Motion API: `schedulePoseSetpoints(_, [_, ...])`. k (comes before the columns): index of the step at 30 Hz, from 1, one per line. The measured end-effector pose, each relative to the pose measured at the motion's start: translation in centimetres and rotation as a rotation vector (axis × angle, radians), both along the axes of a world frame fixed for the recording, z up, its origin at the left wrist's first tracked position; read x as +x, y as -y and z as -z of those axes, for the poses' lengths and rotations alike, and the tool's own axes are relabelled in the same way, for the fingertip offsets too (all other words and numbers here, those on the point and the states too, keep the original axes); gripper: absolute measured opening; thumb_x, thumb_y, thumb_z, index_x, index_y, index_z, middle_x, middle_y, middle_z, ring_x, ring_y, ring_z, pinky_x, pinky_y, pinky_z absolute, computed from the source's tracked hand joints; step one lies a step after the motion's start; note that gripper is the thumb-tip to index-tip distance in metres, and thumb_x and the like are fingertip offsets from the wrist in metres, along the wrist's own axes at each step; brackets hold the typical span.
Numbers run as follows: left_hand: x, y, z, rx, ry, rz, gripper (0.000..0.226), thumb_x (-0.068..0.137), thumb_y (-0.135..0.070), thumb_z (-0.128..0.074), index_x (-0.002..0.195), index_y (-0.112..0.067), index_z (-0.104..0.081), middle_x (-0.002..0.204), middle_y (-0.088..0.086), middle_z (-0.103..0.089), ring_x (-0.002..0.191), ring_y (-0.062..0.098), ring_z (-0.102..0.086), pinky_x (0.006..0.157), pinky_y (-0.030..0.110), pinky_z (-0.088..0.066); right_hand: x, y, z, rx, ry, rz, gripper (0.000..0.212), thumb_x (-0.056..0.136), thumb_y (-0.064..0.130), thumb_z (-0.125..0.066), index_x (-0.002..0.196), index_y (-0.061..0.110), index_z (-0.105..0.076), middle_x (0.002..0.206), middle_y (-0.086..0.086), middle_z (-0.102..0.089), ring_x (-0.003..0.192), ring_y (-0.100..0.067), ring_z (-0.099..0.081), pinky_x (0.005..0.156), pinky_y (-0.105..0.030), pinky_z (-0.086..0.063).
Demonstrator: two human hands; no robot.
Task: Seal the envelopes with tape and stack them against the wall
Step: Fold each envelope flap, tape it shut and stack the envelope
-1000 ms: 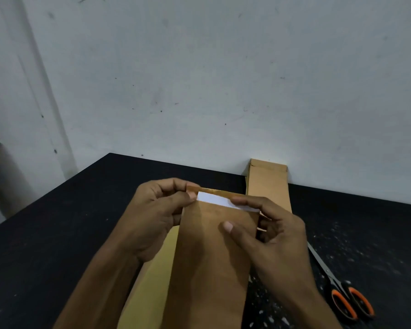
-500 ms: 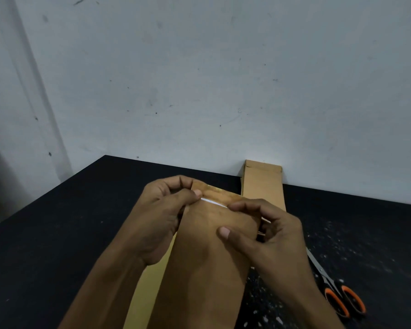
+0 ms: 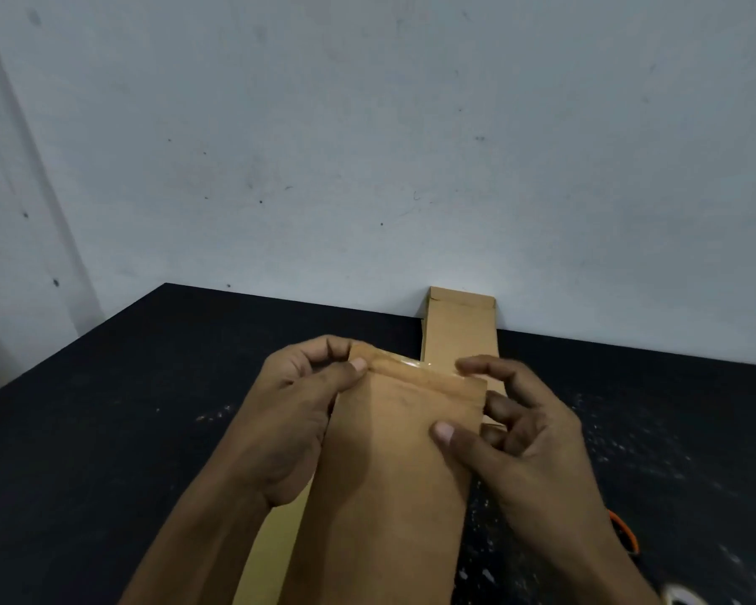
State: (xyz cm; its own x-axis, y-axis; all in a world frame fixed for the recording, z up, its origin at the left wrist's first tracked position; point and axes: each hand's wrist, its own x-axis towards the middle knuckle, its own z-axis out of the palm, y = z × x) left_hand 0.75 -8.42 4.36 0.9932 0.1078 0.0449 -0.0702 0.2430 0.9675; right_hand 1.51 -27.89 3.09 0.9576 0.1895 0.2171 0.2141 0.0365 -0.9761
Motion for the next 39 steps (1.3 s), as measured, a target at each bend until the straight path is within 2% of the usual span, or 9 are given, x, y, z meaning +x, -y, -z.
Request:
schedulePoseSetpoints(3, [0.0,0.6,1.0,0.057,-0.03,0.043,0.015,0.093,-0.009,-0.057,0.1,-0.003,-0.069,0.087,0.008,-0.071,0.072,0.016,-0.064,0.059,0.026,-0.052,-0.5,1.4,0.3,0.03,-0.102,0.027,0.055,0.077,-0.007,-0.073,0.119,0.027,-0.06,0.093,-0.002,-0.078,0.085,-0.022,-0.075,0.072,-0.031,-0.063])
schedulePoseSetpoints(8, [0.2,2.1,2.1,0.149,-0.071,0.21,0.028,0.084,0.009,-0.065,0.108,-0.004,-0.069,0.091,0.02,-0.075,0.073,0.023,-0.072,0.056,0.024,-0.053,-0.6,4.0,1.8,-0.05,-0.181,0.056,0.033,0.085,-0.004,-0.068,0.11,0.017,-0.07,0.096,-0.004,-0.078,0.089,-0.02,-0.074,0.074,-0.035,-0.061])
schedulePoseSetpoints(14, [0.7,3.4,3.9,0.287,-0.154,0.23,0.027,0.087,0.013,-0.06,0.078,-0.005,-0.079,0.072,0.008,-0.072,0.062,0.008,-0.064,0.05,0.016,-0.046,-0.7,6.5,3.6,-0.098,-0.224,0.092,0.029,0.084,-0.012,-0.065,0.082,0.012,-0.081,0.084,-0.011,-0.076,0.073,-0.015,-0.068,0.062,-0.023,-0.053])
schedulePoseSetpoints(17, [0.8,3.7,4.8,0.39,-0.225,0.302,0.034,0.089,0.012,-0.057,0.08,-0.01,-0.081,0.08,0.003,-0.075,0.071,0.009,-0.066,0.06,0.019,-0.05,-0.7,7.4,4.6,-0.152,-0.284,0.097,0.031,0.081,-0.013,-0.068,0.078,0.015,-0.082,0.083,-0.023,-0.073,0.074,-0.022,-0.063,0.072,-0.034,-0.049])
schedulePoseSetpoints(21, [1.0,3.9,5.9,0.641,-0.24,0.384,0.039,0.089,0.006,-0.06,0.091,-0.026,-0.081,0.091,0.005,-0.076,0.082,0.026,-0.067,0.074,0.034,-0.057,-0.6,8.1,5.2,-0.224,-0.342,0.087,0.026,0.082,-0.006,-0.072,0.08,0.018,-0.083,0.08,-0.011,-0.076,0.07,-0.015,-0.067,0.064,-0.024,-0.051])
schedulePoseSetpoints(25, [1.6,5.1,6.6,0.875,-0.133,0.359,0.037,0.088,-0.001,-0.064,0.104,-0.032,-0.075,0.066,-0.017,-0.067,0.054,-0.001,-0.057,0.051,0.013,-0.046,0.1,8.2,6.3,-0.546,-0.101,0.174,0.017,0.085,0.013,-0.077,0.09,0.029,-0.081,0.087,0.017,-0.075,0.086,0.002,-0.068,0.076,-0.017,-0.054])
schedulePoseSetpoints(30, [2.9,5.9,8.3,1.181,0.109,0.274,0.038,0.087,-0.022,-0.066,0.124,-0.033,-0.066,0.111,-0.017,-0.064,0.104,0.004,-0.054,0.09,0.024,-0.048,1.3,7.7,8.6,-0.92,0.229,0.234,0.023,0.086,0.024,-0.072,0.108,0.032,-0.075,0.1,0.025,-0.066,0.099,0.0,-0.055,0.088,-0.027,-0.047])
schedulePoseSetpoints(35, [3.5,6.2,10.0,1.33,0.264,0.232,0.036,0.097,-0.029,-0.055,0.132,-0.026,-0.061,0.119,-0.012,-0.054,0.111,0.001,-0.038,0.093,0.022,-0.041,1.8,7.5,9.7,-1.09,0.296,0.195,0.031,0.093,0.036,-0.063,0.123,0.03,-0.068,0.119,0.016,-0.061,0.112,-0.001,-0.042,0.089,-0.025,-0.031])
schedulePoseSetpoints(39, [3.5,6.1,11.0,1.344,0.304,0.165,0.035,0.093,-0.029,-0.058,0.126,-0.022,-0.068,0.127,-0.006,-0.052,0.117,0.007,-0.039,0.094,0.026,-0.045,2.0,7.7,10.8,-1.101,0.344,0.251,0.03,0.089,0.035,-0.062,0.116,0.027,-0.072,0.121,0.01,-0.06,0.115,-0.009,-0.046,0.089,-0.029,-0.035])
